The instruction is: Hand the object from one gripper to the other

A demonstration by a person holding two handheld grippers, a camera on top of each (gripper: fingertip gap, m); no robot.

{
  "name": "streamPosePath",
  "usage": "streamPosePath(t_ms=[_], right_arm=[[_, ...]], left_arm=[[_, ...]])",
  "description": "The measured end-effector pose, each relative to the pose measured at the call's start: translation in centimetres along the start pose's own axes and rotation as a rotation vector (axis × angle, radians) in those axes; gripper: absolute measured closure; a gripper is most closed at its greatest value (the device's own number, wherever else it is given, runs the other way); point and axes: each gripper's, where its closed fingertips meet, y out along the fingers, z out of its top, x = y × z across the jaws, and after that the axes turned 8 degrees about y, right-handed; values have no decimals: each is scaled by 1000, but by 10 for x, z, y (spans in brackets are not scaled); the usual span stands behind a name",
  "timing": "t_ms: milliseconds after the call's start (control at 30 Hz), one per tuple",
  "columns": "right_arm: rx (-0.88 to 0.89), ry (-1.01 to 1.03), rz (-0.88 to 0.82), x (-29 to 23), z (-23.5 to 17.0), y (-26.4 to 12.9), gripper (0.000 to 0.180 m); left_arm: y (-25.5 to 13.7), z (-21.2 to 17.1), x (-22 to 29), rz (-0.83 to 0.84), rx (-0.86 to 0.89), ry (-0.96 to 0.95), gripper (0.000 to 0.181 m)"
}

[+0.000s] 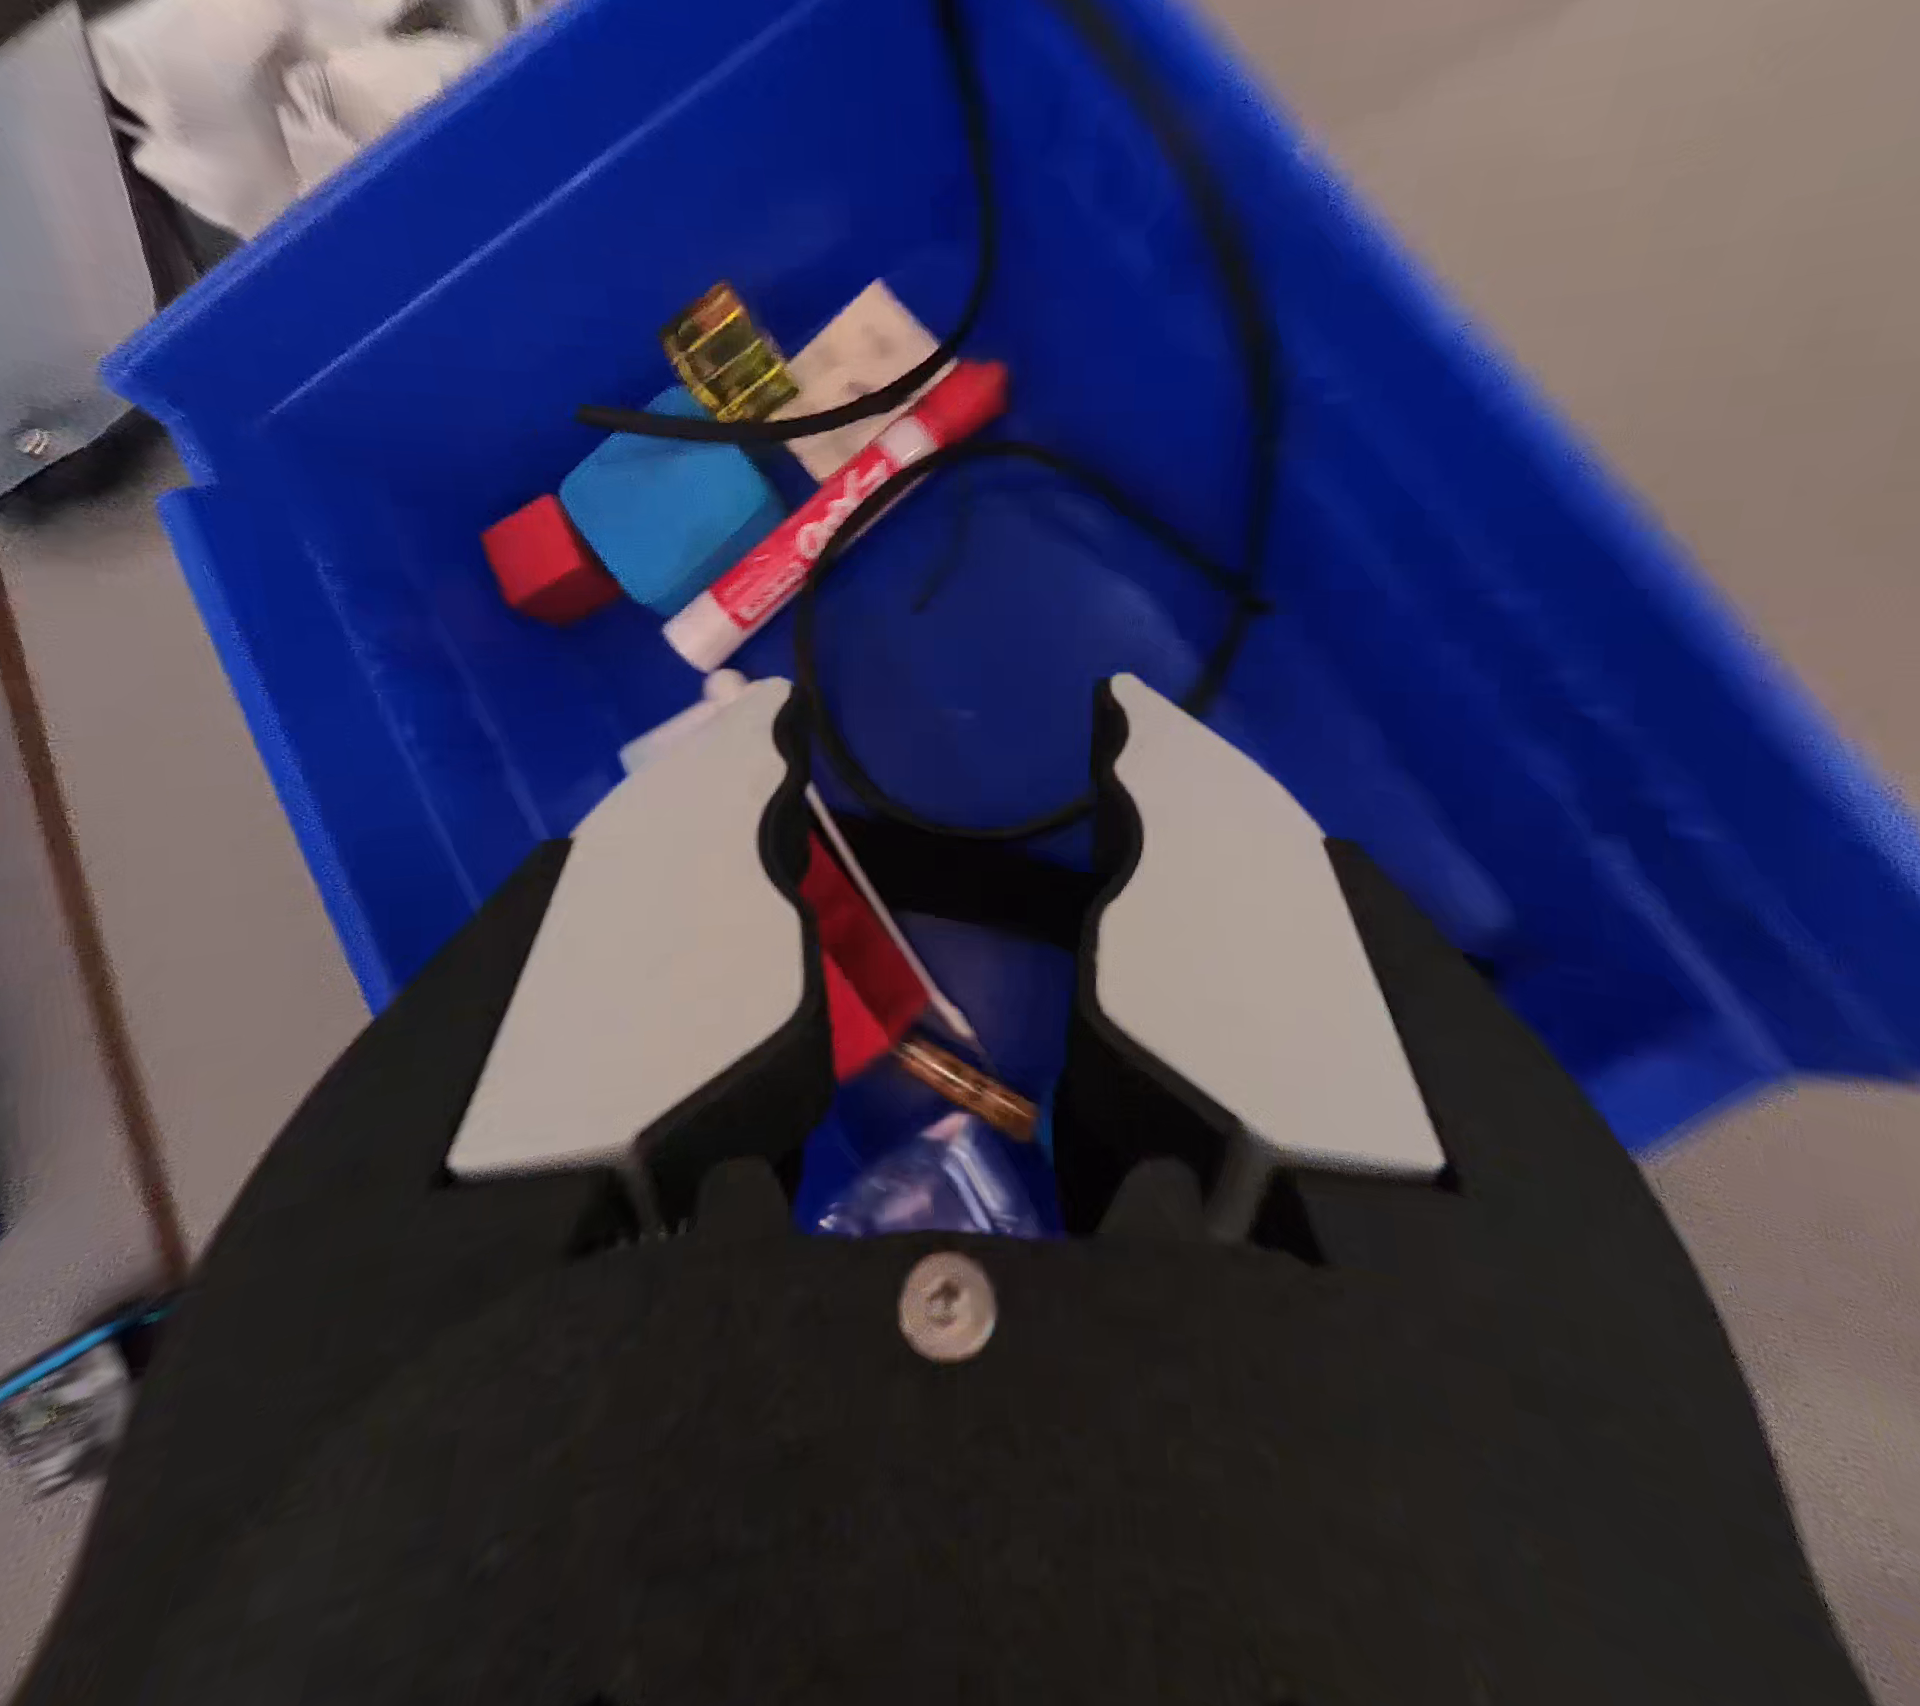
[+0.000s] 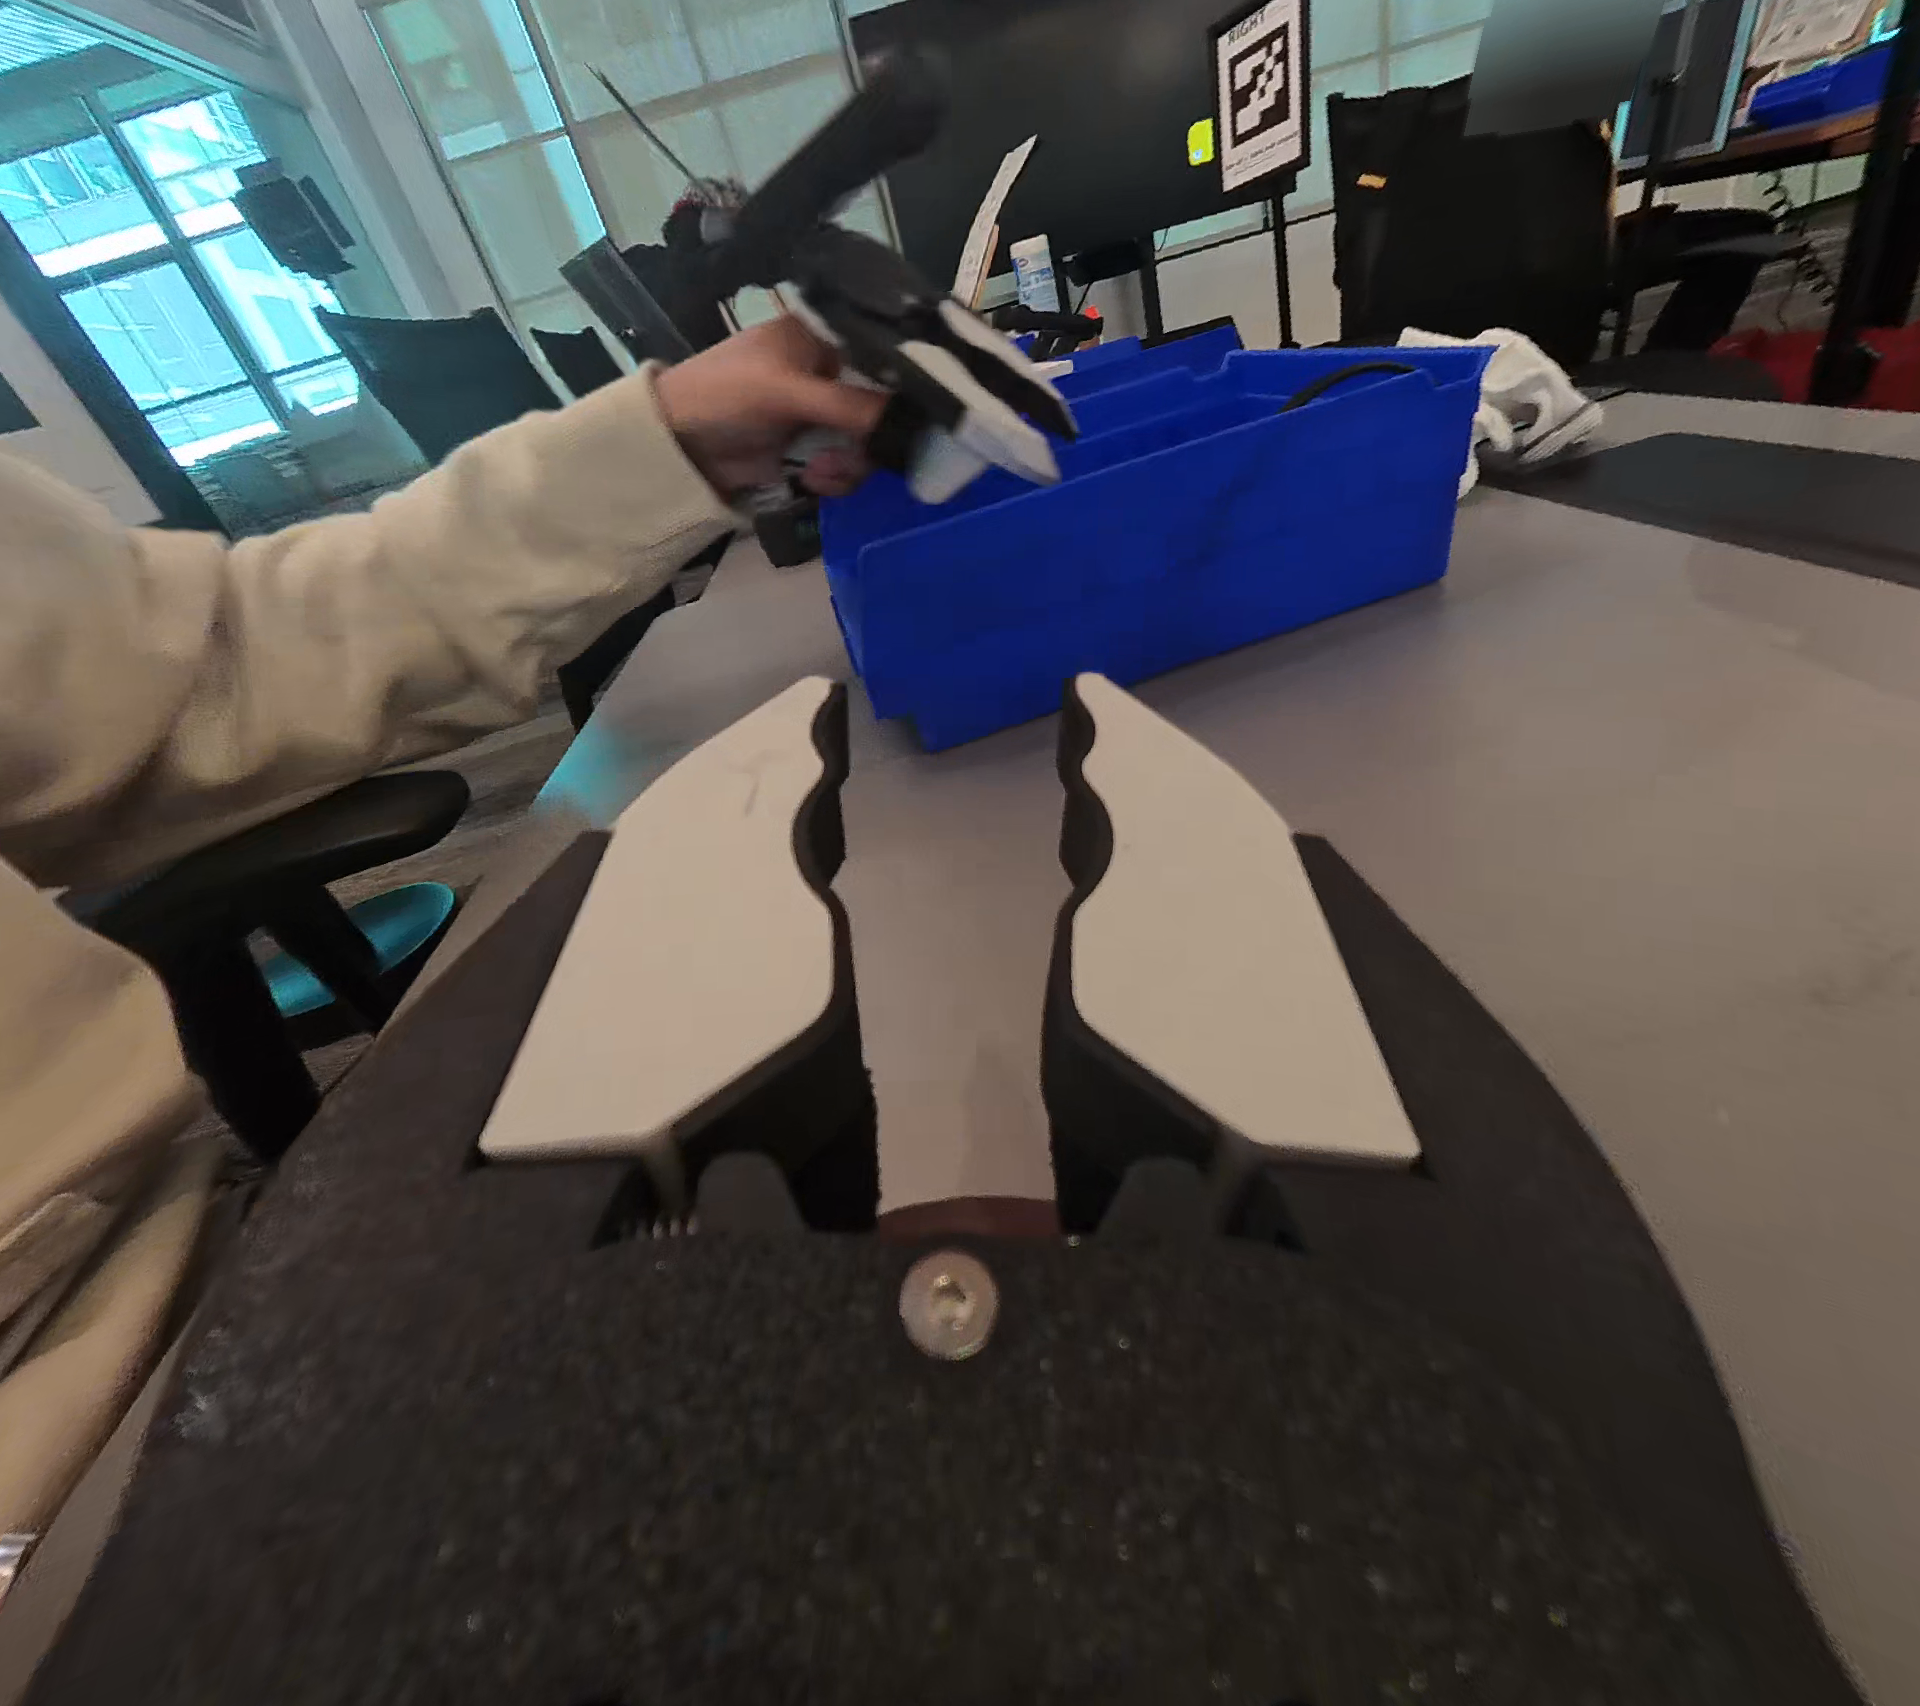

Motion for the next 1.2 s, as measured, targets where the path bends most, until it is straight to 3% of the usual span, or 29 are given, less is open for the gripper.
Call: streamPosePath(t_ms=[233, 267, 333, 500, 767, 1200], right_arm=[[9, 26, 4, 1, 1, -2, 144], [12, 40, 5, 2, 1, -3, 144], [19, 66, 12, 3, 2, -5, 144], [24, 112, 21, 6, 3, -7, 144], [1, 98, 14, 5, 0, -4, 146], [-20, 37, -47, 6, -3, -2, 149]], left_arm=[[80, -38, -43, 42, -404, 121, 137], [84, -41, -45, 61, -425, 146, 141], [86, -41, -43, 73, -413, 198, 176], [76, -38, -51, 200, -377, 234, 176], [26, -27, -60, 340, -305, 253, 176], [-119, 48, -97, 669, 19, 176, 176]])
